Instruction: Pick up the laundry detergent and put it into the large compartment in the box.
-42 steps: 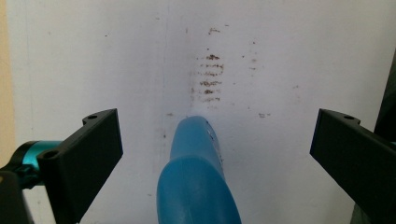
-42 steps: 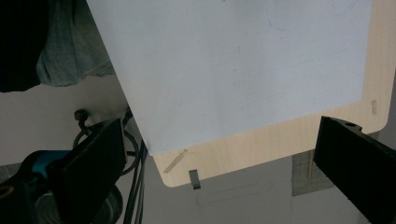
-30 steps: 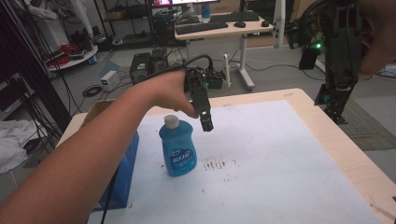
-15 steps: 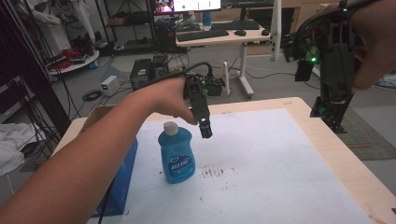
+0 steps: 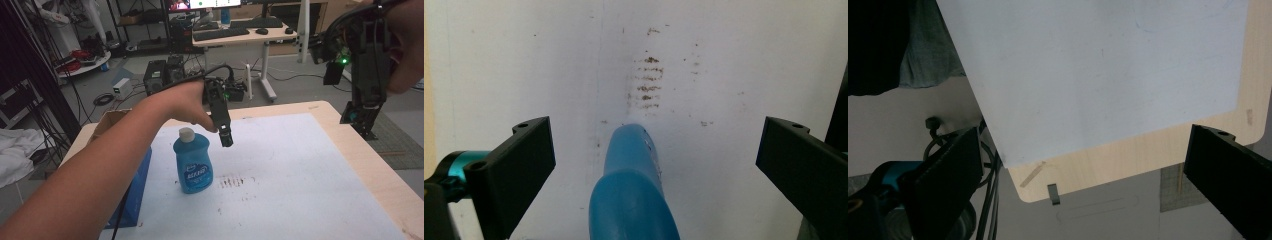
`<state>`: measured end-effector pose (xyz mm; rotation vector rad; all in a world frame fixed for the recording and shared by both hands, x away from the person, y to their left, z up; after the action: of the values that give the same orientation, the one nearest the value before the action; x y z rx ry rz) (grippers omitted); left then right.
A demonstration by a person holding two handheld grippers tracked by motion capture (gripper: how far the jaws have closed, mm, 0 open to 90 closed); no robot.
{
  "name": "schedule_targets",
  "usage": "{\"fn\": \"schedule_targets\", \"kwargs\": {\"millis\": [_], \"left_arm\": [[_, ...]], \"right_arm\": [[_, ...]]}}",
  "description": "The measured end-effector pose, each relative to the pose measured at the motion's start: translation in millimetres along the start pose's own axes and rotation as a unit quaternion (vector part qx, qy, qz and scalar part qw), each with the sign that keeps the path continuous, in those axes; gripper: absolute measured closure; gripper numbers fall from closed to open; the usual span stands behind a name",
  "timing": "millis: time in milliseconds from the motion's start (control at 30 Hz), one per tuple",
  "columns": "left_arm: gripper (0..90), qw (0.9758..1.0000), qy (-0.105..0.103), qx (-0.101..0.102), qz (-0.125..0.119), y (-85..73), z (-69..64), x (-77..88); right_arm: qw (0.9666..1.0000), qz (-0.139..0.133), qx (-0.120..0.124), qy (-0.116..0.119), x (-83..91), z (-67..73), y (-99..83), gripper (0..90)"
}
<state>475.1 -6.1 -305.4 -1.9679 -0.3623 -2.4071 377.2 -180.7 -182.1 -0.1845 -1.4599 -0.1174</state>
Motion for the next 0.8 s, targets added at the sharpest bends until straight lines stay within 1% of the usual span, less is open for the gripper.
{"fn": "schedule_targets", "kwargs": {"millis": [100,167,300,400,467,600,667,733,800], "left_arm": [[2.3,1.0000,0.000,-0.001,-0.004,0.8,-1.5,1.9],[2.3,1.0000,0.003,-0.002,-0.001,-0.3,-1.8,5.2],[2.3,0.9999,0.009,0.009,-0.008,-5.1,-2.0,16.6],[2.3,0.9998,0.020,0.010,0.003,-13.0,-1.3,27.0],[2.3,0.9995,0.025,0.019,-0.002,-18.3,-0.6,34.7],[2.3,0.9989,0.034,0.031,0.004,-31.5,1.2,44.8],[2.3,0.9989,0.031,0.035,0.004,-37.1,0.4,47.2],[2.3,0.9986,0.030,0.043,0.002,-41.6,-0.2,48.4],[2.3,0.9988,0.026,0.042,0.003,-46.4,-1.3,49.1]], "right_arm": [[1.0000,0.002,0.001,-0.001,-0.8,-0.5,0.6,1.7],[1.0000,0.002,0.003,-0.003,-0.9,-0.2,1.1,1.7],[1.0000,0.001,0.005,-0.006,0.1,1.5,2.0,1.7],[1.0000,-0.001,0.006,-0.006,0.1,4.1,2.7,1.7],[0.9999,-0.001,0.010,-0.008,0.0,5.1,3.3,1.7],[0.9999,0.001,0.010,-0.009,0.2,7.7,5.5,1.7],[0.9999,0.003,0.012,-0.010,-0.9,8.1,7.1,1.7],[0.9998,0.005,0.014,-0.011,-1.4,8.4,9.0,1.7],[0.9998,0.002,0.015,-0.011,-1.5,9.1,11.2,1.7]]}}
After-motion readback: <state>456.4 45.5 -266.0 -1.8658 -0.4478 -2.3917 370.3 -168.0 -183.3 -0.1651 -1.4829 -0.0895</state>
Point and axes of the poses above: each handheld gripper's, and its own axes: x roughly backward along the jaws, y roughly out of its top, z roughly to its left, the point moved 6 cm from there along -x, roughly forward along the jaws, and after that the axes turned 12 degrees about y, right-handed, at the moved point
